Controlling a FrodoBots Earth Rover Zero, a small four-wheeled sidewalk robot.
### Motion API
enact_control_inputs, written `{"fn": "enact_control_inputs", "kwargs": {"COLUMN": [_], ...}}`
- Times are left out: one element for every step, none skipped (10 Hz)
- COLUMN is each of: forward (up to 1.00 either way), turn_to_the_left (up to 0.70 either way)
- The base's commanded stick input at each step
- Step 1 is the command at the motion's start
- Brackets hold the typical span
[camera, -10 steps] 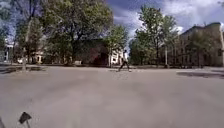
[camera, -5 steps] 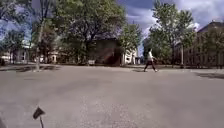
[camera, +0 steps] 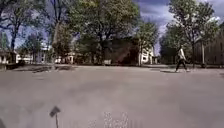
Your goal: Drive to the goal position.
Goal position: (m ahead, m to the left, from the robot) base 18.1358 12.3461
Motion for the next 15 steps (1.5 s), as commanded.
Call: {"fn": "enact_control_inputs", "kwargs": {"forward": [0.70,0.70,0.70,0.70,0.70,0.70,0.70,0.70,0.70,0.70,0.70,0.70,0.70,0.70,0.70], "turn_to_the_left": [0.41,0.41,0.41,0.41,0.41,0.33,0.06,-0.19,-0.29,-0.29,-0.29,-0.29,-0.29,-0.29,-0.29]}}
